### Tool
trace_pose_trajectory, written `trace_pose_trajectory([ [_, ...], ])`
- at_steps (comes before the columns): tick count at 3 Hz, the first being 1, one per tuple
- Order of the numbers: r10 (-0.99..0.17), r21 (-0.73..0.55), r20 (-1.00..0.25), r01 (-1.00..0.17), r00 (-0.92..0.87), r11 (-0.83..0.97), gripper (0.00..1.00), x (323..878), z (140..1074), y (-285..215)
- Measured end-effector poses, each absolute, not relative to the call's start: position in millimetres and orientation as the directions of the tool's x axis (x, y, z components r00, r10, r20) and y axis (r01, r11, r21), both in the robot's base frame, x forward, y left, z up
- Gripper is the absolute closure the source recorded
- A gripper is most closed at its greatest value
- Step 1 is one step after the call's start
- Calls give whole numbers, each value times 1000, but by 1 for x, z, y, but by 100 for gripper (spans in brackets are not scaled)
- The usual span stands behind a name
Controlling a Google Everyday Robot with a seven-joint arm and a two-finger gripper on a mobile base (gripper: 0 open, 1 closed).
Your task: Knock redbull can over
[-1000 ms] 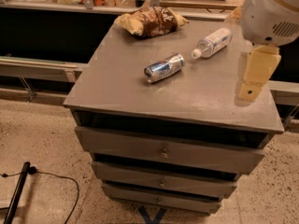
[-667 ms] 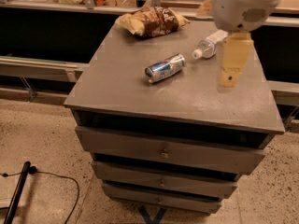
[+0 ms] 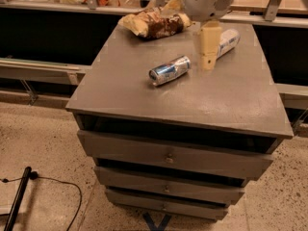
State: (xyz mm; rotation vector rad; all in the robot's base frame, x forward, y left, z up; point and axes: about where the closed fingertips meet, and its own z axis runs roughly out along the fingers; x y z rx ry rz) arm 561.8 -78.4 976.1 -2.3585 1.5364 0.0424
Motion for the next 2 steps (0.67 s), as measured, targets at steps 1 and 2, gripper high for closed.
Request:
trace_pose_trajectory([
  [1, -825, -237, -299, -875, 479, -422, 0, 591, 952, -56],
  [2, -786, -217, -361, -865, 503, -453, 0, 609, 924, -39],
])
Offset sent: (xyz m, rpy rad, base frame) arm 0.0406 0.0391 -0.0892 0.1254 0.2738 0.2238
